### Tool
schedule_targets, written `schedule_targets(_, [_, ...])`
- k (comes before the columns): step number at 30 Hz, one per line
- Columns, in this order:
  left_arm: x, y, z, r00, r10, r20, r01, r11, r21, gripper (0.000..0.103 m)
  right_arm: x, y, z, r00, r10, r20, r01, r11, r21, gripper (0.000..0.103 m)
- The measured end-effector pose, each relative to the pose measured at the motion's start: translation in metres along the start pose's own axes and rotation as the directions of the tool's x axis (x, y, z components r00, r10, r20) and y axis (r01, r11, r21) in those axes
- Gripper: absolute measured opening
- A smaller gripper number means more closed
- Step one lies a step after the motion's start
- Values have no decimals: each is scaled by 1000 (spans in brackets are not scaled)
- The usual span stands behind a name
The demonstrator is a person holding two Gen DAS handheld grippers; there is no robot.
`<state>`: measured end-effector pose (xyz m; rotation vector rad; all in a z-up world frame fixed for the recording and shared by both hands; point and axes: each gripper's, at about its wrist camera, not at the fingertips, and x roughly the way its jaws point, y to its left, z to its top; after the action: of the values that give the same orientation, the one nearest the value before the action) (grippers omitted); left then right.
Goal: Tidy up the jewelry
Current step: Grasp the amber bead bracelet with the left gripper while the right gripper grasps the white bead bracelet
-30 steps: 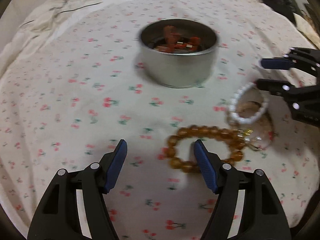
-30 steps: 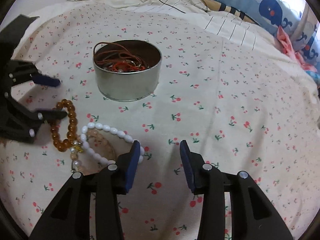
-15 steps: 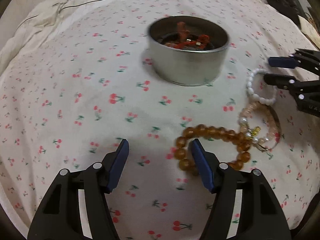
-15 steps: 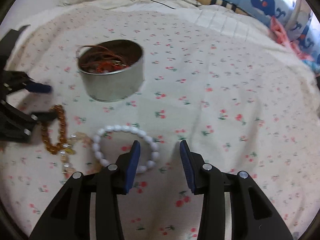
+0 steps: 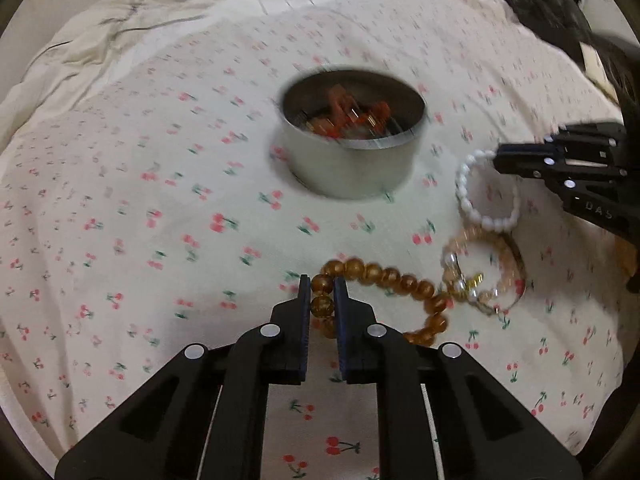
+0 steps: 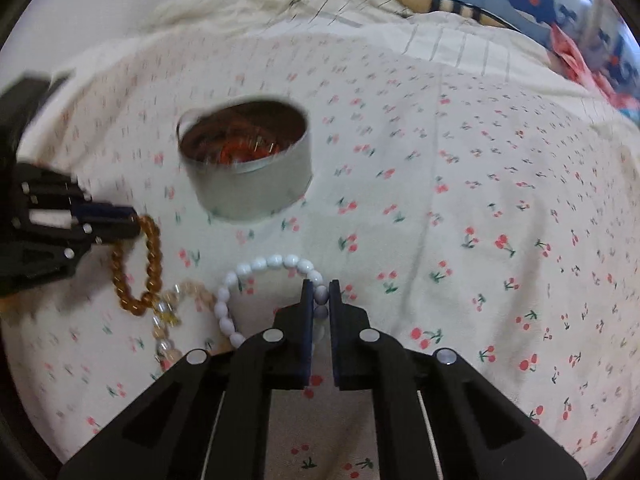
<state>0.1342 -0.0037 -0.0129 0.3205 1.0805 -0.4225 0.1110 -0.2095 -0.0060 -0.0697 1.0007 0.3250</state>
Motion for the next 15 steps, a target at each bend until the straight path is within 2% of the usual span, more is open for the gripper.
schedule_targets(5, [-4, 14, 1, 1000, 23, 15, -23, 999, -43, 10, -6, -15, 4, 1000, -7, 29, 5, 998, 61, 8])
schedule_targets(15, [-9, 16, 3, 1000, -9, 28, 10, 998, -56, 10, -23, -24, 7, 989, 104, 105, -118, 984, 137, 8])
